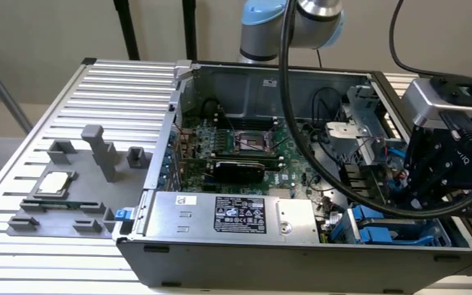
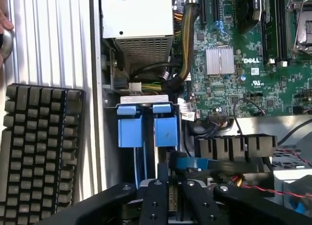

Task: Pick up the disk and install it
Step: 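Insert the first disk wire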

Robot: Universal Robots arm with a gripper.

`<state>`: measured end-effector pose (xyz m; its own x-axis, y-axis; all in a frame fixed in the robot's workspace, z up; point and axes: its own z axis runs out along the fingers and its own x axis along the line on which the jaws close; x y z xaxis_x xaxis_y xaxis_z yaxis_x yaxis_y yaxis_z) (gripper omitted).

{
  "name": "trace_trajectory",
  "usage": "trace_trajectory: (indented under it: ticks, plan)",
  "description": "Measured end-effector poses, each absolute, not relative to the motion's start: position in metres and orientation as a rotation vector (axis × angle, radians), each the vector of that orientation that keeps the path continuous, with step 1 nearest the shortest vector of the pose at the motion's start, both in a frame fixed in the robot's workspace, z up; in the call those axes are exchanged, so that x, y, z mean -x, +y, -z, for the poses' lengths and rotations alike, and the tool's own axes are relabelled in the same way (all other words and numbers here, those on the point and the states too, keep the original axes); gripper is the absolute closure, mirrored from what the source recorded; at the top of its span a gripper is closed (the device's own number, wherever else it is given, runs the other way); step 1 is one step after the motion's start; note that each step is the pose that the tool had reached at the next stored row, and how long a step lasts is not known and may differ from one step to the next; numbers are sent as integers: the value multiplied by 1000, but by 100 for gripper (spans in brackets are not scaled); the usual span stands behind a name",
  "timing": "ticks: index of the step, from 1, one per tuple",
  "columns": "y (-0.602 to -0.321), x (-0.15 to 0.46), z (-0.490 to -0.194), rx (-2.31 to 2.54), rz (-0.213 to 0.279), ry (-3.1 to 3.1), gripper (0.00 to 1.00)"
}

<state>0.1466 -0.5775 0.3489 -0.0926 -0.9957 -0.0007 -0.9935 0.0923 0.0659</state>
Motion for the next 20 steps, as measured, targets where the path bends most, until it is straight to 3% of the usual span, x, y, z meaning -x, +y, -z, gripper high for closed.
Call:
trace_trajectory:
  ticks: [20]
  plan:
    - [-555,-148,-343,-2019,-56,-2281,100]
